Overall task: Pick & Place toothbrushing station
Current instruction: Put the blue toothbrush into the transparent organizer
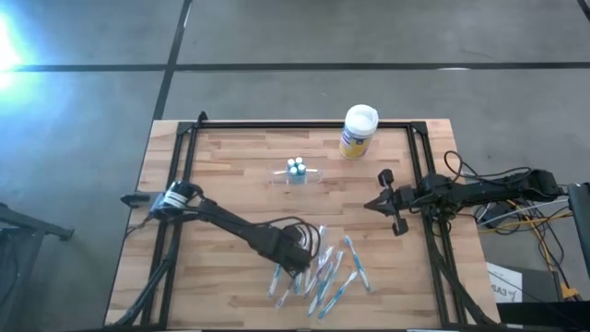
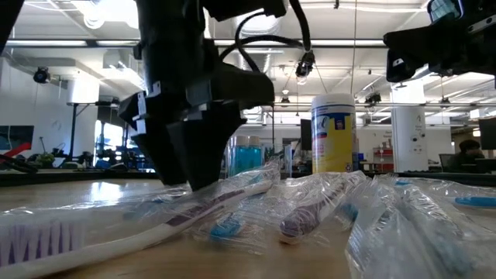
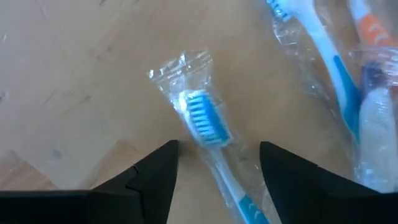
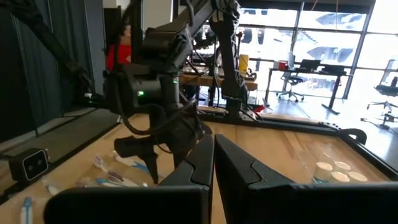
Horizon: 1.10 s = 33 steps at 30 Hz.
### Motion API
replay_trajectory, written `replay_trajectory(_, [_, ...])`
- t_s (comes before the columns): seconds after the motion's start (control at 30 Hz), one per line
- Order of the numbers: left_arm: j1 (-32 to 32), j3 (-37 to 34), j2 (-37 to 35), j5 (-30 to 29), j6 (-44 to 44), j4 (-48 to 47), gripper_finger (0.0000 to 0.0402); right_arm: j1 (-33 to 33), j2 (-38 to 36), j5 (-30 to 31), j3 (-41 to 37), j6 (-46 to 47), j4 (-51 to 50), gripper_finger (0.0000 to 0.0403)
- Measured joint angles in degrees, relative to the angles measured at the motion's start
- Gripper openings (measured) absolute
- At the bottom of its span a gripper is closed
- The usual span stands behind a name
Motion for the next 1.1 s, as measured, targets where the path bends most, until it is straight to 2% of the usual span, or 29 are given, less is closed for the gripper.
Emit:
replay_trajectory(0.23, [0.53,-1.53,-0.12,0.87,4.21,0.28,0.0177,-0.02,0.0,0.13,0.0,0.17,-0.02,0.0008])
replay_trajectory(0.6, [0.69,-1.43,-0.68,1.52,14.87,0.02,0.0016,-0.02,0.0,0.11,-0.17,2.87,-2.99,0.0008])
replay_trajectory(0.73, [0.84,-1.9,-2.77,0.1,18.12,-0.8,0.002,-0.02,0.0,0.13,-0.17,4.79,-2.83,0.0008])
replay_trajectory(0.87, [0.9,-1.94,-8.96,-6.68,22.97,-0.48,0.002,0.0,-0.02,0.11,-0.17,6.66,-2.93,0.0008])
replay_trajectory(1.0, [0.55,-2.32,-16.68,-20.21,31.18,0.55,0.0007,0.01,-0.02,0.1,-0.46,8.41,-3.05,0.0008])
replay_trajectory(1.1, [0.55,-4.62,-23.76,-30.27,40.99,6.6,0.0009,0.06,-0.02,0.07,-1.09,9.55,-3.17,0.0008])
